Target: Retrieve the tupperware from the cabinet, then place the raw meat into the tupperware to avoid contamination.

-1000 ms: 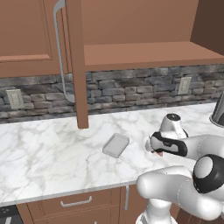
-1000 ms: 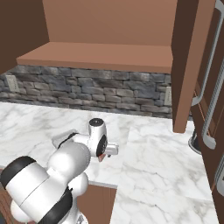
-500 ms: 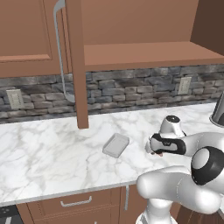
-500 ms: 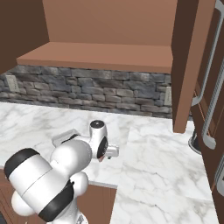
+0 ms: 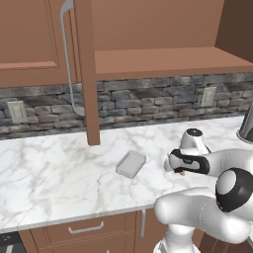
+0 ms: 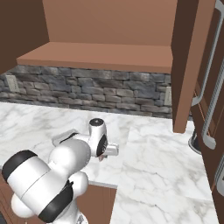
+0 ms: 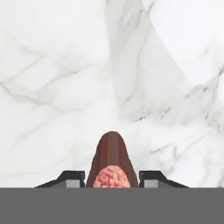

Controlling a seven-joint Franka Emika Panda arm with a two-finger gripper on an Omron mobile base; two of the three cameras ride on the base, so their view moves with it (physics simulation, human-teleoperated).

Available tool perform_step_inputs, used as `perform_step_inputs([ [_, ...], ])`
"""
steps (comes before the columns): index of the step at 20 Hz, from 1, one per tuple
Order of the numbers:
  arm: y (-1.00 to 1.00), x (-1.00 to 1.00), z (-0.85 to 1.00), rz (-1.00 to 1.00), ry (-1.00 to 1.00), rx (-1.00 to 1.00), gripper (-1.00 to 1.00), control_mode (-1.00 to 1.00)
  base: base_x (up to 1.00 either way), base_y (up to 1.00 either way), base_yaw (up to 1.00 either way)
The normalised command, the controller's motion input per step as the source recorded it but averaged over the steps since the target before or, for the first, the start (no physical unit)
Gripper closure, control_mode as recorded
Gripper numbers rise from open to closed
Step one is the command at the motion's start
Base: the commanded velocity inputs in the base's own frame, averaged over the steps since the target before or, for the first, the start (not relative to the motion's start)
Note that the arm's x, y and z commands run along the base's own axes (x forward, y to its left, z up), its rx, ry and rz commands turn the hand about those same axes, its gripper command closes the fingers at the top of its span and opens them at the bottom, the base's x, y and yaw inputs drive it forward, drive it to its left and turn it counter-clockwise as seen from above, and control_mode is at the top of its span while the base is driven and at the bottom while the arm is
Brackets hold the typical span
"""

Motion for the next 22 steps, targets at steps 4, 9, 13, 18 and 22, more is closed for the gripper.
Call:
perform_step_inputs([
  [4,0.15,-0.04,0.77,-0.10,0.07,-0.01,1.00,-1.00,0.00,0.00,0.00],
  [9,0.33,-0.20,0.73,-0.17,0.08,0.01,1.00,-1.00,0.00,0.00,0.00],
  [13,0.49,-0.15,0.56,-0.21,0.08,0.01,1.00,-1.00,0.00,0.00,0.00],
  [18,0.37,-0.14,0.51,-0.25,0.03,0.01,1.00,-1.00,0.00,0.00,0.00],
  [22,0.20,-0.05,0.50,-0.31,0.02,0.04,1.00,-1.00,0.00,0.00,0.00],
])
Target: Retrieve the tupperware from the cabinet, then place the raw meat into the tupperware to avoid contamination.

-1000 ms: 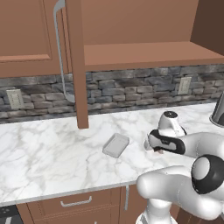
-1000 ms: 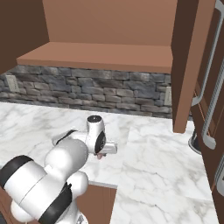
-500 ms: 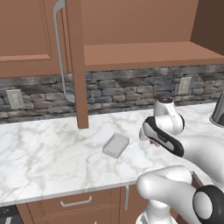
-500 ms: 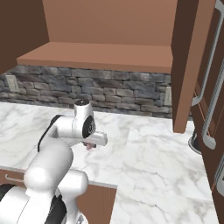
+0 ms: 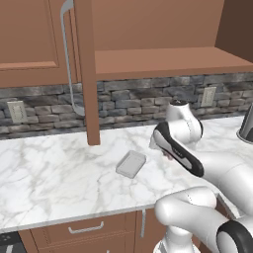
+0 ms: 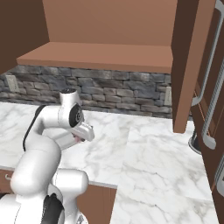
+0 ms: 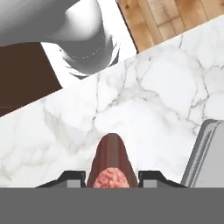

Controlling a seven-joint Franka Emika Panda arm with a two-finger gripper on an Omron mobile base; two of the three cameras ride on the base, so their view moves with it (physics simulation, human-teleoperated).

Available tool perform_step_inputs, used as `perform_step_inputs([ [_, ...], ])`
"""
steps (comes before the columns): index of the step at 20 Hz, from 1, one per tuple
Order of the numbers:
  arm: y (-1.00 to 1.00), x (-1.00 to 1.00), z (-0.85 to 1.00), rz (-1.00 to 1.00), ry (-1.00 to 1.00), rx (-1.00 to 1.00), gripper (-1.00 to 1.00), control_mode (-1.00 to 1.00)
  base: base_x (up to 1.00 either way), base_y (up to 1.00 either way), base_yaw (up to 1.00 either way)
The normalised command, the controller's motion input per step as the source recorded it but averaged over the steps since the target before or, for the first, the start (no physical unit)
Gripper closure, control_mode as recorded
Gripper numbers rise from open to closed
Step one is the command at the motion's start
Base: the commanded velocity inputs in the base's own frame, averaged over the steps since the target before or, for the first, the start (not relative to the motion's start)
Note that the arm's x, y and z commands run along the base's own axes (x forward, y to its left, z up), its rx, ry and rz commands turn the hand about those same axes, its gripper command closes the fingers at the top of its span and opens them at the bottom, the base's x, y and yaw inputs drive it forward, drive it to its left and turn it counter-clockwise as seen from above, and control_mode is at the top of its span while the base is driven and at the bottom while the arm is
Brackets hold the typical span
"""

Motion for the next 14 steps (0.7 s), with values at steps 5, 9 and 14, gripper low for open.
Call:
perform_step_inputs([
  [5,0.27,0.00,0.27,-0.30,0.05,0.03,1.00,-1.00,0.00,0.00,0.00],
  [9,0.60,0.01,0.00,-0.22,0.00,-0.01,1.00,-1.00,0.00,0.00,0.00],
  [14,0.69,0.01,-0.01,-0.20,0.01,-0.05,1.00,-1.00,0.00,0.00,0.00],
])
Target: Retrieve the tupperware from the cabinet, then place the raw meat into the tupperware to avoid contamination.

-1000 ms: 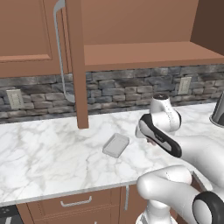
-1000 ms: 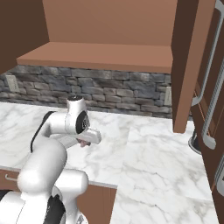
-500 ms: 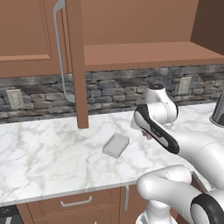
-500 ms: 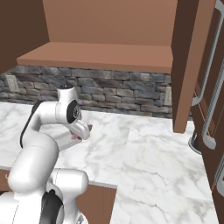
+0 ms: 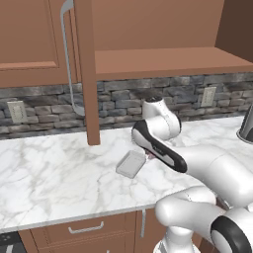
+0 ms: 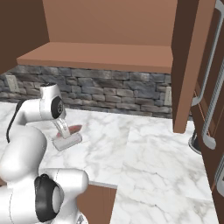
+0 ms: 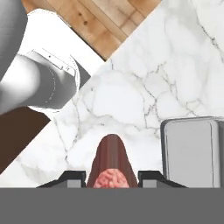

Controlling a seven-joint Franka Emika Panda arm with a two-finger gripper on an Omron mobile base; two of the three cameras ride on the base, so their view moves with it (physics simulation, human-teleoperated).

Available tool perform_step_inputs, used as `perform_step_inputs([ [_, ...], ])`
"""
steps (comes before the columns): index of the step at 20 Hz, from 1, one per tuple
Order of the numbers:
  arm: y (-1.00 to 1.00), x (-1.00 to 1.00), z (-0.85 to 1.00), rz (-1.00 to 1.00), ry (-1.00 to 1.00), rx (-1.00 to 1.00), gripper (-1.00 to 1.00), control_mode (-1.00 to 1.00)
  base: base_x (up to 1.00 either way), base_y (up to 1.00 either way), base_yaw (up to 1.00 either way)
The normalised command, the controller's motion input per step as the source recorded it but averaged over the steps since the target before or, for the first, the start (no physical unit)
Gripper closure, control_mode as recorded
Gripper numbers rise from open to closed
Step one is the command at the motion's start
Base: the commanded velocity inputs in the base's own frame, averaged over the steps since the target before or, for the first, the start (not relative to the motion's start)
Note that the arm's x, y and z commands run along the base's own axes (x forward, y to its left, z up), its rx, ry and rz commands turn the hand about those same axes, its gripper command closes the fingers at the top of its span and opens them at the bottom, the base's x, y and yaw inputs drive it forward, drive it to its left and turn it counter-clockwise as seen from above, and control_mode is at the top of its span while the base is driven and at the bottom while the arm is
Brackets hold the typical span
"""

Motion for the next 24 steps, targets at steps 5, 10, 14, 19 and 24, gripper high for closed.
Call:
perform_step_inputs([
  [5,0.68,0.00,-0.02,-0.19,0.00,-0.07,1.00,-1.00,0.00,0.00,0.00],
  [10,0.42,0.18,-0.05,-0.13,-0.02,-0.07,1.00,-1.00,0.00,0.00,0.00],
  [14,0.32,0.21,-0.15,-0.09,-0.01,-0.01,1.00,-1.00,0.00,0.00,0.00],
  [19,0.33,0.17,-0.27,-0.09,0.00,-0.03,1.00,-1.00,0.00,0.00,0.00],
  [24,0.09,0.09,-0.25,-0.07,-0.01,-0.01,1.00,-1.00,0.00,0.00,0.00],
])
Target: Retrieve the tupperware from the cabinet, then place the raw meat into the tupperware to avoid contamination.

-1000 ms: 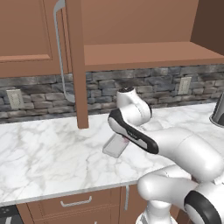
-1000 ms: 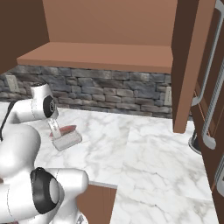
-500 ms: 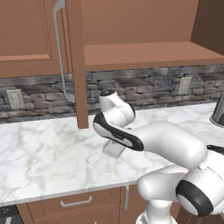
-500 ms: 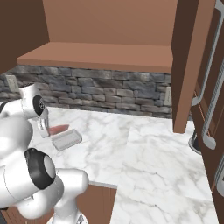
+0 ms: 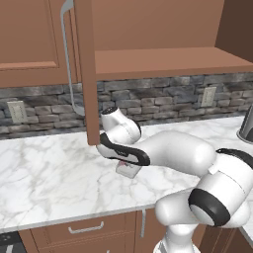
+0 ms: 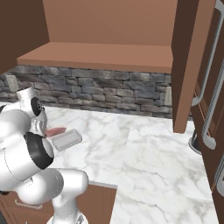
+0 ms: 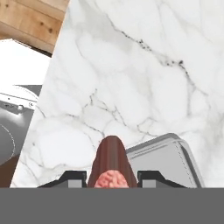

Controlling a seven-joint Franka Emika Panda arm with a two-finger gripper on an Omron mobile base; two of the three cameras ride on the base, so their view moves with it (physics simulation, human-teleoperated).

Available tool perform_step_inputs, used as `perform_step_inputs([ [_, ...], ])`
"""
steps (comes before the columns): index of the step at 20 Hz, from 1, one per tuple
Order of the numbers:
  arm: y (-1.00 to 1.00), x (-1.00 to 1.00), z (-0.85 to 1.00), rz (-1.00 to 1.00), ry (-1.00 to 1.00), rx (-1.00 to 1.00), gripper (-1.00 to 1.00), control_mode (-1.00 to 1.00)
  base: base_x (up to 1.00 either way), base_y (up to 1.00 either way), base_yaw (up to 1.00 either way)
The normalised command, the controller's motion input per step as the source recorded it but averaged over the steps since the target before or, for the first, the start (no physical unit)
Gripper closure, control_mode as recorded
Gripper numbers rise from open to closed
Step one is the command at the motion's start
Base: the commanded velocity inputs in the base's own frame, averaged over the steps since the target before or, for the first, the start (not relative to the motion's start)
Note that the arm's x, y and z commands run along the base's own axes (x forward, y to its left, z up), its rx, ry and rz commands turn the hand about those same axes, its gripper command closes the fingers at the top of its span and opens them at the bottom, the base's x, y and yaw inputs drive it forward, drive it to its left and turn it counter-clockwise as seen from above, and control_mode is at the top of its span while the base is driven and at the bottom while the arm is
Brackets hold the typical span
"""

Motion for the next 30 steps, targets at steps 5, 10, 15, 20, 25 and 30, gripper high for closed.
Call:
perform_step_inputs([
  [5,-0.06,0.27,-0.18,0.00,-0.04,0.00,1.00,-1.00,0.00,0.00,0.00],
  [10,-0.07,0.26,-0.11,0.02,-0.06,0.00,1.00,-1.00,0.00,0.00,0.00],
  [15,0.00,0.21,-0.16,0.00,-0.08,0.00,1.00,-1.00,0.00,0.00,0.00],
  [20,0.00,0.07,-0.25,0.00,0.00,0.00,1.00,-1.00,0.00,0.00,0.00],
  [25,-0.04,0.07,-0.21,-0.03,0.01,0.00,1.00,-1.00,0.00,0.00,0.00],
  [30,-0.08,0.03,-0.12,-0.03,0.00,0.01,1.00,-1.00,0.00,0.00,0.00],
])
